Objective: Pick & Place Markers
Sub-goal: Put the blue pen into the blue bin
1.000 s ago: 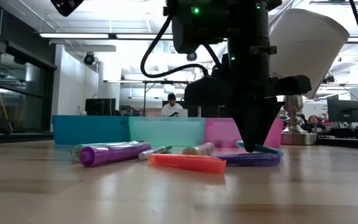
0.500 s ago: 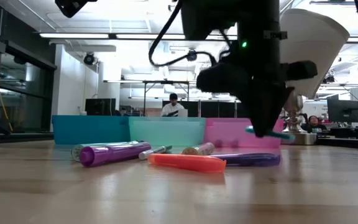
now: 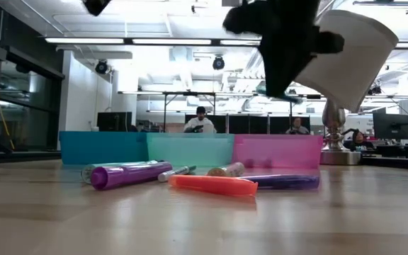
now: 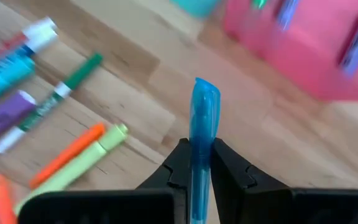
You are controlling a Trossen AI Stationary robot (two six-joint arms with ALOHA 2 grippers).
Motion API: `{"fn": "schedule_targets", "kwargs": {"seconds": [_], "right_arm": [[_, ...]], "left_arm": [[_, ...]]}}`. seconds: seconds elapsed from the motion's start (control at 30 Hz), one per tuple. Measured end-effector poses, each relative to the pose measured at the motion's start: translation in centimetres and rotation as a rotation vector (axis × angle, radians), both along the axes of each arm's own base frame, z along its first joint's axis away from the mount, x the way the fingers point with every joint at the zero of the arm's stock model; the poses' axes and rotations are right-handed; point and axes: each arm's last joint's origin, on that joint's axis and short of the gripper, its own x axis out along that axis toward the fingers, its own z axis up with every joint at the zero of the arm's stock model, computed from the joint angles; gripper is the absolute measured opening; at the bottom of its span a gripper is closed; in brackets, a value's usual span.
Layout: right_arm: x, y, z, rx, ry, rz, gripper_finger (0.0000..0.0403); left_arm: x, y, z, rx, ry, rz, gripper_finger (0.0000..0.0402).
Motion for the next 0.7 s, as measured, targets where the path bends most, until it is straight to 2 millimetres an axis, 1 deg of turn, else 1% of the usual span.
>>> {"fn": "schedule_targets", "kwargs": {"seconds": [0.17,0.23,0.4,0.53,0.7], "right_arm": [[-1.0,-0.3,3.2,-0.066,-0.118,0.062,0.0029],[-1.3,-0.5,4.6,-0.093,-0.178,0.101,0.0029],[-2.7,-0.9,8.0,-0.153,-0.3,0.17,0.0029],[-3.7,-1.2,10.4,-0.188,-0.376,0.259,0.0029],[-4.6,-1.7,12.7,-0.253,-0.456,0.324,0.0029]], "left_arm": [[1.8,0.6,0.0,-0.045,-0.058,0.026,0.0175],[2.5,1.1,0.5,-0.079,-0.113,0.024,0.0175],[4.1,2.2,0.4,-0.129,-0.167,0.053,0.0175],[4.6,3.2,1.1,-0.157,-0.246,0.067,0.0175],[5.4,4.3,1.8,-0.181,-0.349,0.093,0.0175]]}}
